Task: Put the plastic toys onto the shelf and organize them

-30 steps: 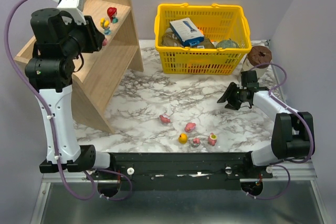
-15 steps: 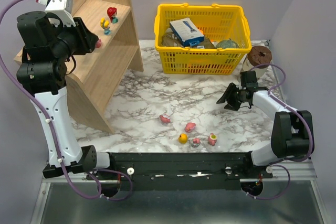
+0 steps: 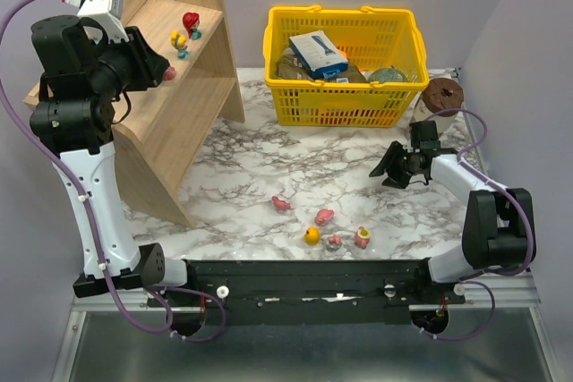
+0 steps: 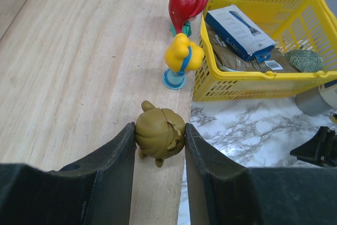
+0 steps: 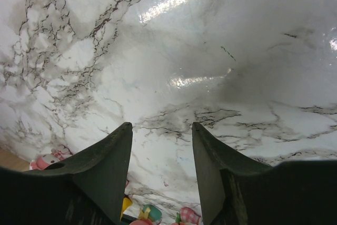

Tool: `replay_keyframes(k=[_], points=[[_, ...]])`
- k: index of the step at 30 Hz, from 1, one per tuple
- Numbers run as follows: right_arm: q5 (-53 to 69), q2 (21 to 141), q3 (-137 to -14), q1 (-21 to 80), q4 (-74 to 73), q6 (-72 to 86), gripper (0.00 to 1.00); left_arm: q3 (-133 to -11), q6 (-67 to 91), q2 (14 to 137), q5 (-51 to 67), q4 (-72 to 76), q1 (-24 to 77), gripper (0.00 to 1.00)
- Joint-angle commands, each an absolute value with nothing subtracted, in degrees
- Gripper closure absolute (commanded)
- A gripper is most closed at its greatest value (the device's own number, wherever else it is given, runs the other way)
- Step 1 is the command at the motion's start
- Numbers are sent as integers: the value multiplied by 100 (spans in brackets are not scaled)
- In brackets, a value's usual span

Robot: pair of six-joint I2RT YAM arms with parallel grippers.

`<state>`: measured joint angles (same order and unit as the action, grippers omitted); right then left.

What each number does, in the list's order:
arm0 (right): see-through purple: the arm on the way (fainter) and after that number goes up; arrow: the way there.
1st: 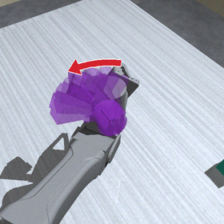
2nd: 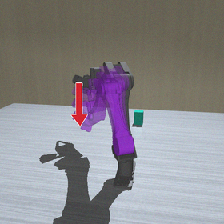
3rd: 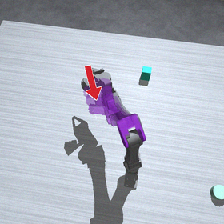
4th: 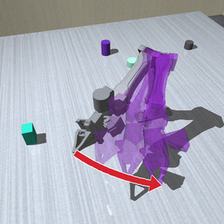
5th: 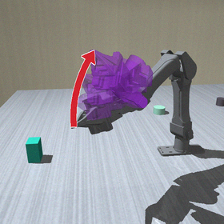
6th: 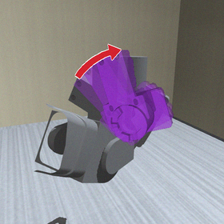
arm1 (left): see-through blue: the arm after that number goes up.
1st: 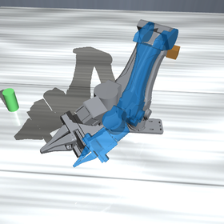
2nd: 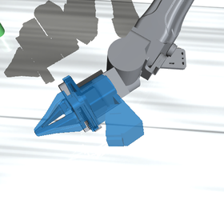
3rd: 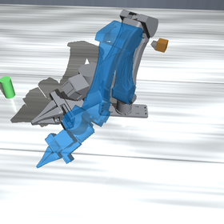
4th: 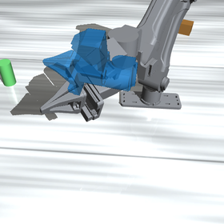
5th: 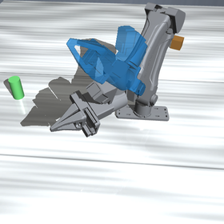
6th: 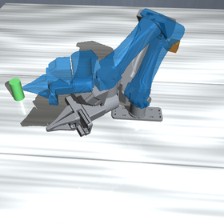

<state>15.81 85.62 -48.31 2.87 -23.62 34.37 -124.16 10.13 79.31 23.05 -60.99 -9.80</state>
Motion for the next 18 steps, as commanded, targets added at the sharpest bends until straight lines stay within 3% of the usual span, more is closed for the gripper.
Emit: replay_keyframes(k=[1,18], points=[[1608,8692,-4878,255,-2320,3340,42,-12559,1160,8077,2355,-6196,-1020,77],[1635,8771,-4860,264,-2241,3340,43,-12612,1230,8209,2303,-6152,-1020,48]])
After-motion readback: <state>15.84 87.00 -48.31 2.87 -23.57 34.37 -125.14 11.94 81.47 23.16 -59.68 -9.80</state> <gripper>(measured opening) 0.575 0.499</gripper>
